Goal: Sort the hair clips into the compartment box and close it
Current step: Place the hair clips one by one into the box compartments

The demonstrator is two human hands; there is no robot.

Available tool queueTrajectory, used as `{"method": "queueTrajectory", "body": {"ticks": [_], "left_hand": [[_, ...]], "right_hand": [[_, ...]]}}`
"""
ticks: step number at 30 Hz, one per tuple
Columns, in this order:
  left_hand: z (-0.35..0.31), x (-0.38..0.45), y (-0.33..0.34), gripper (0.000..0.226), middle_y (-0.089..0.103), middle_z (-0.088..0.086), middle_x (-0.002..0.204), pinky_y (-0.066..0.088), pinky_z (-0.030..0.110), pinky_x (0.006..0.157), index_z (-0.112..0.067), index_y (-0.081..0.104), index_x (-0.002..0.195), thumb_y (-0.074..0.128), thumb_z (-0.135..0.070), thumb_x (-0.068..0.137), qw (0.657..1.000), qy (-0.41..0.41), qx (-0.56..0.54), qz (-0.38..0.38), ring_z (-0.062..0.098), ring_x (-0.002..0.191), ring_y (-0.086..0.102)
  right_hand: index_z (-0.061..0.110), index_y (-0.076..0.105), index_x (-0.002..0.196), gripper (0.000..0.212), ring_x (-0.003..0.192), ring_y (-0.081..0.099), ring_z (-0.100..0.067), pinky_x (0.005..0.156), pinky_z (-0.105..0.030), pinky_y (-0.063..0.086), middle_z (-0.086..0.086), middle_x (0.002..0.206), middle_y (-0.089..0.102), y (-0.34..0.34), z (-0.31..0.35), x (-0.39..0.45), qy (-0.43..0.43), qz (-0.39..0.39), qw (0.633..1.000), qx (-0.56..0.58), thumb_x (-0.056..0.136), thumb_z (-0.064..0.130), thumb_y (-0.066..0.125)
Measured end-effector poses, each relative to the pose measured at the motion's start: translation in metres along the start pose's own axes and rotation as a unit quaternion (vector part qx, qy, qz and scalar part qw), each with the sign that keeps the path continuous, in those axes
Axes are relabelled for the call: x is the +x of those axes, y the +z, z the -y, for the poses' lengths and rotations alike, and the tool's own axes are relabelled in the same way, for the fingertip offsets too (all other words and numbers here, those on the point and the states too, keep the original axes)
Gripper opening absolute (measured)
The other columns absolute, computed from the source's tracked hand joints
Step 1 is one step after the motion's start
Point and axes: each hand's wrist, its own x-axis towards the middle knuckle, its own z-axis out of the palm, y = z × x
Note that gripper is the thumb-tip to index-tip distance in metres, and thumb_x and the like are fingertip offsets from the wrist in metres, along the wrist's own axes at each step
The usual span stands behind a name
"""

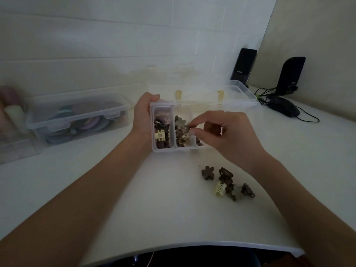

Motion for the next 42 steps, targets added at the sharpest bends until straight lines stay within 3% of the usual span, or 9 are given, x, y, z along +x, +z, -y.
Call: {"method": "queueTrajectory", "body": {"ticks": [8, 11, 14, 20, 23, 26, 34, 38, 42], "left_hand": [[0.003, -0.01, 0.005, 0.041, 0.042, 0.003, 0.052, 0.027, 0.025, 0.054, -0.014, 0.056, 0.049, 0.04, -0.044, 0.072, 0.989, -0.032, 0.01, 0.146, 0.018, 0.051, 0.036], [0.004, -0.005, 0.002, 0.037, 0.04, 0.002, 0.055, 0.034, 0.021, 0.052, -0.013, 0.054, 0.057, 0.043, -0.042, 0.077, 0.995, -0.019, -0.014, 0.095, 0.017, 0.045, 0.04], [0.005, 0.0, -0.001, 0.042, 0.039, 0.005, 0.069, 0.039, 0.025, 0.055, -0.012, 0.047, 0.085, 0.061, -0.043, 0.06, 0.998, -0.037, -0.004, 0.052, 0.021, 0.053, 0.042], [0.0, 0.0, -0.002, 0.03, 0.045, 0.005, 0.067, 0.041, 0.03, 0.063, -0.017, 0.054, 0.065, 0.063, -0.045, 0.059, 0.997, 0.024, 0.048, -0.046, 0.02, 0.059, 0.044], [-0.001, 0.001, -0.003, 0.035, 0.046, 0.002, 0.056, 0.042, 0.027, 0.061, -0.02, 0.054, 0.05, 0.053, -0.037, 0.08, 0.998, 0.039, 0.036, -0.041, 0.018, 0.05, 0.045], [-0.002, 0.001, 0.001, 0.034, 0.046, 0.001, 0.054, 0.041, 0.025, 0.059, -0.018, 0.052, 0.055, 0.049, -0.033, 0.085, 0.997, 0.049, 0.024, -0.047, 0.016, 0.047, 0.045], [-0.002, 0.002, 0.002, 0.033, 0.045, 0.001, 0.054, 0.04, 0.026, 0.06, -0.018, 0.051, 0.055, 0.049, -0.031, 0.086, 0.996, 0.053, 0.024, -0.065, 0.015, 0.05, 0.042], [-0.001, 0.003, 0.001, 0.03, 0.048, 0.0, 0.055, 0.045, 0.023, 0.06, -0.018, 0.05, 0.063, 0.046, -0.035, 0.087, 0.996, 0.053, 0.05, -0.06, 0.014, 0.049, 0.047], [-0.001, 0.002, -0.001, 0.032, 0.043, -0.002, 0.052, 0.042, 0.02, 0.054, -0.02, 0.045, 0.058, 0.046, -0.033, 0.086, 0.998, 0.055, 0.028, -0.028, 0.013, 0.045, 0.043]], "right_hand": [[0.031, 0.074, 0.09, 0.011, 0.049, 0.047, -0.002, 0.053, -0.01, 0.031, 0.015, 0.06, 0.059, 0.014, -0.002, 0.0, 0.035, 0.065, 0.995, -0.073, 0.08, 0.036, 0.071], [0.034, 0.074, 0.095, 0.016, 0.05, 0.051, -0.006, 0.05, -0.013, 0.035, 0.011, 0.066, 0.067, 0.012, -0.001, -0.001, 0.015, 0.066, 0.994, -0.081, 0.084, 0.04, 0.065], [0.032, 0.074, 0.098, 0.018, 0.045, 0.044, -0.01, 0.048, -0.013, 0.031, 0.013, 0.05, 0.052, 0.007, 0.0, -0.003, 0.01, 0.054, 0.998, -0.007, 0.084, 0.039, 0.064], [0.021, 0.064, 0.063, 0.033, 0.041, 0.037, -0.009, 0.049, -0.017, 0.032, 0.01, 0.043, 0.041, -0.013, 0.003, 0.0, 0.007, 0.142, 0.99, 0.011, 0.067, 0.054, 0.07], [0.031, 0.063, 0.068, 0.041, 0.045, 0.045, -0.003, 0.053, -0.018, 0.035, 0.012, 0.045, 0.044, -0.016, 0.006, 0.0, 0.021, 0.264, 0.953, -0.146, 0.059, 0.071, 0.06], [0.035, 0.064, 0.078, 0.049, 0.048, 0.047, 0.002, 0.054, -0.017, 0.035, 0.013, 0.051, 0.047, -0.017, 0.011, 0.0, 0.018, 0.291, 0.937, -0.194, 0.057, 0.078, 0.054], [0.041, 0.062, 0.094, 0.038, 0.074, 0.055, 0.007, 0.085, -0.028, 0.046, 0.019, 0.077, 0.063, -0.02, 0.015, -0.003, 0.06, 0.386, 0.9, -0.192, 0.067, 0.067, 0.066], [0.036, 0.064, 0.088, 0.023, 0.073, 0.053, 0.008, 0.068, -0.012, 0.037, 0.022, 0.081, 0.062, -0.018, 0.016, -0.002, 0.042, 0.372, 0.914, -0.16, 0.075, 0.053, 0.069], [0.032, 0.067, 0.09, 0.018, 0.067, 0.061, -0.003, 0.06, -0.013, 0.048, 0.019, 0.08, 0.067, -0.016, 0.011, -0.001, 0.048, 0.307, 0.95, -0.022, 0.074, 0.037, 0.075]]}}
